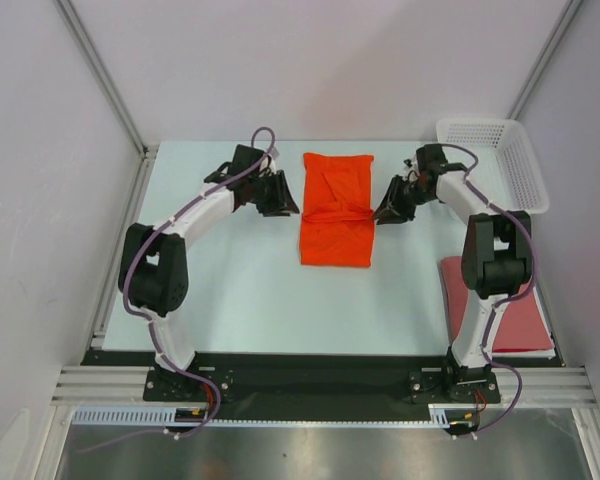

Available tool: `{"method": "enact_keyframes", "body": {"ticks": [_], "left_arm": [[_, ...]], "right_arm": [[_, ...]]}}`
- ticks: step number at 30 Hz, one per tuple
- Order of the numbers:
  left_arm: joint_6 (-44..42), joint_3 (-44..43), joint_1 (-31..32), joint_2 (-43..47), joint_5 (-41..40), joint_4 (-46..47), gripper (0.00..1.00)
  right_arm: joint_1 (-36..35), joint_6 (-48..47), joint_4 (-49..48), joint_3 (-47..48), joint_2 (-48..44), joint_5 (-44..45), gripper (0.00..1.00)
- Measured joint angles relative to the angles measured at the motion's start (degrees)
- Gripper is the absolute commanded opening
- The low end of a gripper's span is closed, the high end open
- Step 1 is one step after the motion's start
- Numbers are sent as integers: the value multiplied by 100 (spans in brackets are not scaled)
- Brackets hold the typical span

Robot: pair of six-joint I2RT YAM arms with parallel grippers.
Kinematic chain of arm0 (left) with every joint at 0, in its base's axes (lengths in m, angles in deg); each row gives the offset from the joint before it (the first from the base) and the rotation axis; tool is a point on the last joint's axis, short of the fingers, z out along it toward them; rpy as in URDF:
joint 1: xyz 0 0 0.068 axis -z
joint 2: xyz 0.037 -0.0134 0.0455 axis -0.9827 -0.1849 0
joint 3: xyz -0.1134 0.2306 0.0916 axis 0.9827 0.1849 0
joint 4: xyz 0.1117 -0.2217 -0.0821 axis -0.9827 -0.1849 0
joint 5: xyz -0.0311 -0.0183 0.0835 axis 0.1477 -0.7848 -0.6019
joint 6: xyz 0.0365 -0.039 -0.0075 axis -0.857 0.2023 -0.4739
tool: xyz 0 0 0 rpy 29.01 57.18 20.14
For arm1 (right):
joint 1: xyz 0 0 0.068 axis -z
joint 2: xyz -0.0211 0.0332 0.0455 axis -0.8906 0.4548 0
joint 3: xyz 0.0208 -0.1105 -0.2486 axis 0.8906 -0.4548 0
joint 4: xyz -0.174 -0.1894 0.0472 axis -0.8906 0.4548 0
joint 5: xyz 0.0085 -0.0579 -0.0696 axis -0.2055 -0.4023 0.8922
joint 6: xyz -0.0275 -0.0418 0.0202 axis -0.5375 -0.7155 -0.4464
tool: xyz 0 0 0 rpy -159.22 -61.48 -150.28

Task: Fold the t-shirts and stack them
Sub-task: Fold the tshirt

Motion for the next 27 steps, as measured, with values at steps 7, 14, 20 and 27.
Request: {"method": "enact_keyframes", "body": {"ticks": [7, 14, 20, 27], "left_arm": [[520, 284, 595, -581, 155, 940, 37], [914, 63, 678, -1388, -24, 1274, 36], [918, -59, 673, -1311, -203, 1364, 37], [905, -87, 715, -1163, -201, 1449, 39]], "right_arm": [[-903, 649, -1104, -516, 107, 490, 29], [-1268, 946, -1471, -122, 728, 1276, 30], [-1071, 955, -1325, 1473, 1578, 1720, 31], [-804, 916, -763, 3860, 2415, 1762, 38]]}}
